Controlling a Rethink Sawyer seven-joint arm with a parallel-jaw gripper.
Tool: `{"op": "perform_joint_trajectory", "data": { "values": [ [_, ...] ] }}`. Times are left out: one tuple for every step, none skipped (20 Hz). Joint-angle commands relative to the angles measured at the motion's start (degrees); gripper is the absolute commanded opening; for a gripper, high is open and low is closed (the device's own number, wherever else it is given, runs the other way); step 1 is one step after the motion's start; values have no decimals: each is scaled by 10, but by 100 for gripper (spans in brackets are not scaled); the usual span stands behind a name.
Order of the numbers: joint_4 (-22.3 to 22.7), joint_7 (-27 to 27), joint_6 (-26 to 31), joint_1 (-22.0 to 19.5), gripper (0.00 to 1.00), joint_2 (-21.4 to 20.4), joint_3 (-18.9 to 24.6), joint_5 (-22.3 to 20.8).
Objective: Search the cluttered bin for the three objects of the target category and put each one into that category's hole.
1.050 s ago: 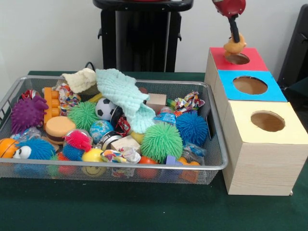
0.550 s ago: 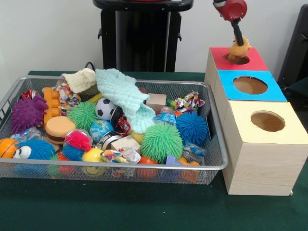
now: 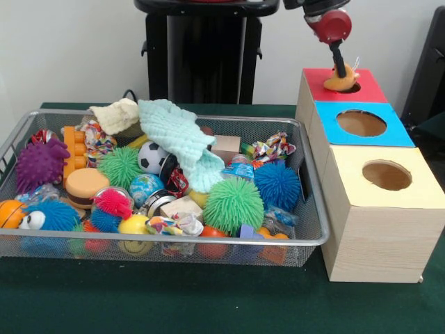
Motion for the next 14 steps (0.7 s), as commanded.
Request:
{"op": "perform_joint_trajectory", "data": {
  "values": [
    [-73, 90, -22, 8, 0, 34, -45, -51],
    [-72, 93, -27, 5, 0, 36, -42, -53],
    [-74, 93, -25, 8, 0, 37, -47, -55],
    [-75, 94, -25, 9, 0, 39, -49, -56],
    [-76, 95, -25, 11, 0, 41, -52, -57],
    [-77, 95, -28, 10, 0, 44, -50, -59],
    [-78, 95, -27, 11, 0, 45, -53, -60],
    [-79, 95, -26, 12, 0, 47, -55, -61],
    [-80, 96, -24, 15, 0, 47, -58, -61],
    [-81, 96, -22, 16, 0, 48, -59, -61],
    [-82, 95, -19, 19, 0, 48, -62, -61],
    [-81, 95, -18, 19, 0, 48, -62, -61],
    [-82, 95, -16, 21, 0, 48, -64, -60],
    [-82, 94, -13, 22, 0, 48, -66, -60]
  ]
}}
